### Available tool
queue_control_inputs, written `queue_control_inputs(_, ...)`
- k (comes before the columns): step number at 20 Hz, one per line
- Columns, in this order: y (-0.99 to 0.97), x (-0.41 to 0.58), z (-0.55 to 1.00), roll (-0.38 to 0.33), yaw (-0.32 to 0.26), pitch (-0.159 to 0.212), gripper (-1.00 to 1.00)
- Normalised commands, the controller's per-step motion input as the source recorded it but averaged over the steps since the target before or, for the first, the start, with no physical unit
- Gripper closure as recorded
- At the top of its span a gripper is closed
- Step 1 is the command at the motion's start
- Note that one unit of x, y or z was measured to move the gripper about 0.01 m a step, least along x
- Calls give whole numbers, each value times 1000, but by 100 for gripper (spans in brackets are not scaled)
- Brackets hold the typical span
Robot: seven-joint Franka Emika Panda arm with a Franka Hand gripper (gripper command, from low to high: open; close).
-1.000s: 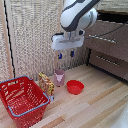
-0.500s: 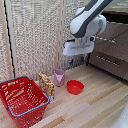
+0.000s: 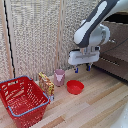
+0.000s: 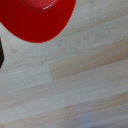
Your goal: Move your gripper in the direction of the red bowl and clutch it softly. Cautiously raise the red bowl up from the surface. Hover the red bowl above the basket and gently bring it down inside. Let go of the gripper's grasp when the red bowl is within the basket.
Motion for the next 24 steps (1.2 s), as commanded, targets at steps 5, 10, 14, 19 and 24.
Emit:
queue_control_inputs(5,-151,-88,-533,5,-85,27,-100)
queue_control_inputs(10,-138,-53,-488,3,-50,-5,-100)
queue_control_inputs(14,-74,0,-377,10,-6,-53,-100)
queue_control_inputs(19,-38,0,-271,2,0,-14,100)
queue_control_inputs(24,-1,0,-95,0,0,23,100)
